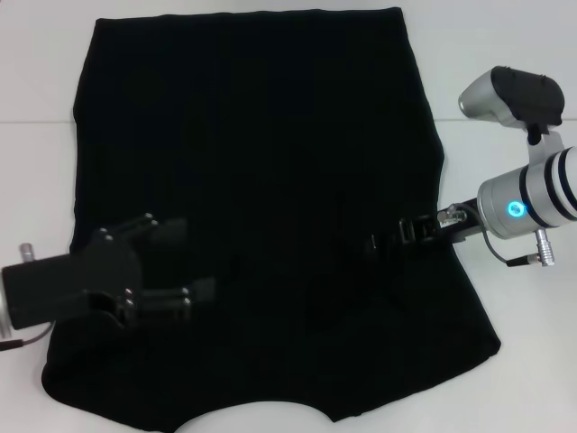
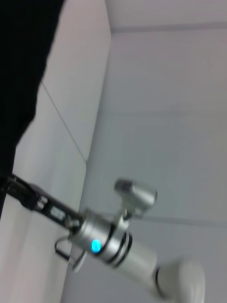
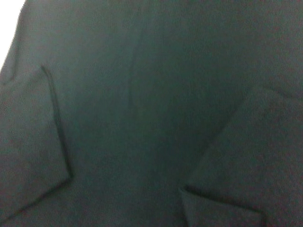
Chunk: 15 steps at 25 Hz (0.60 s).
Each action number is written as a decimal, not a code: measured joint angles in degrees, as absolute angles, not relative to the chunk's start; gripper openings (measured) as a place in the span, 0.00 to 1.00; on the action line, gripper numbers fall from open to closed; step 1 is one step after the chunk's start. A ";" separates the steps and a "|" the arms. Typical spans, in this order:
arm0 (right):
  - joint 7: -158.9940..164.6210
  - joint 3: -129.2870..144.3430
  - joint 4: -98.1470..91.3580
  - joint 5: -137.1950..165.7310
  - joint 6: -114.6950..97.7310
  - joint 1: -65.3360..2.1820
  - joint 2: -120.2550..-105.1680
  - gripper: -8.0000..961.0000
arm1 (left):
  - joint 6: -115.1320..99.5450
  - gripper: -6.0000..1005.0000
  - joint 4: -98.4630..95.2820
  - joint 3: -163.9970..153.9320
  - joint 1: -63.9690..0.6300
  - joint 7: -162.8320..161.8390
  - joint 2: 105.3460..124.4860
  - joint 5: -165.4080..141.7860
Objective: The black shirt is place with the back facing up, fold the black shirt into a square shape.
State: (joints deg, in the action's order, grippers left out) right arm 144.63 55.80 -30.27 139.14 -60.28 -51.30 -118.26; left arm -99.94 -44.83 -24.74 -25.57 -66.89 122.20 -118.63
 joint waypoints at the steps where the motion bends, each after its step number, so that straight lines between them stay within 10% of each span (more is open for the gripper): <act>1: 143.72 55.73 -30.45 138.23 -60.40 -51.10 -118.25 0.71 | -99.70 0.93 -44.83 -23.86 -25.57 -68.65 122.00 -118.69; 15: 111.67 55.63 -31.01 114.10 -66.01 -44.18 -118.31 0.70 | -103.09 0.93 -57.02 -19.68 -20.95 -80.20 121.67 -129.98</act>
State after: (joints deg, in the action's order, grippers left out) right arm 111.67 55.63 -31.01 114.10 -66.01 -44.18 -118.31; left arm -103.09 -57.02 -19.68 -20.95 -80.20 121.67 -129.98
